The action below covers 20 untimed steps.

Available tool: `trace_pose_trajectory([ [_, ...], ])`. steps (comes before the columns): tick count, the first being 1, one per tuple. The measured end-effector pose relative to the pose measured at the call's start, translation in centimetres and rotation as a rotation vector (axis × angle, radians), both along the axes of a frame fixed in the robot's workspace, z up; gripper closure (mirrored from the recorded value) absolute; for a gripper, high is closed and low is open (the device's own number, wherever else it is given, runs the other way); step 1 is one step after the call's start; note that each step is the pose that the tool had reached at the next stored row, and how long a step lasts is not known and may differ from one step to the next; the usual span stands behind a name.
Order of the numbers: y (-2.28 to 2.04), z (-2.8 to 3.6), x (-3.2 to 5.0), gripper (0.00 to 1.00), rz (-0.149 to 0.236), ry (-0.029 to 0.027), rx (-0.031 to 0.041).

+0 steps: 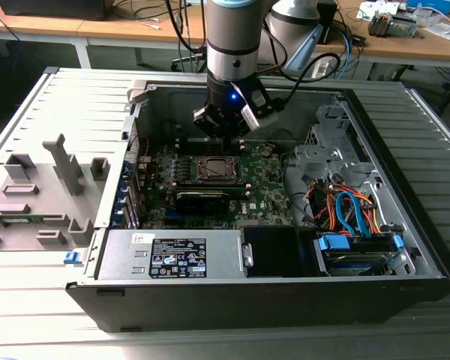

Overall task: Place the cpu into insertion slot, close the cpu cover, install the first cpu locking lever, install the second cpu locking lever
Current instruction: 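Install the second cpu locking lever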

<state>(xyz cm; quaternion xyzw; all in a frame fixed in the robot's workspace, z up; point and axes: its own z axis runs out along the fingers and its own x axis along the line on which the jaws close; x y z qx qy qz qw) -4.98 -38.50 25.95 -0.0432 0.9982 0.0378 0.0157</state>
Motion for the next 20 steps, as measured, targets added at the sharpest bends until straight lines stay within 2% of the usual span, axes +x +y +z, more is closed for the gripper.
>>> trace_pose_trajectory([
  [7, -0.22, -0.03, 0.0, 0.89, 0.0, -0.0001, 0.0001],
  [13, -0.78, -0.07, 0.0, 0.89, 0.0, 0.0, 0.0001],
  [20, -1.1, -0.08, 0.0, 0.89, 0.0, 0.0, 0.0001],
])
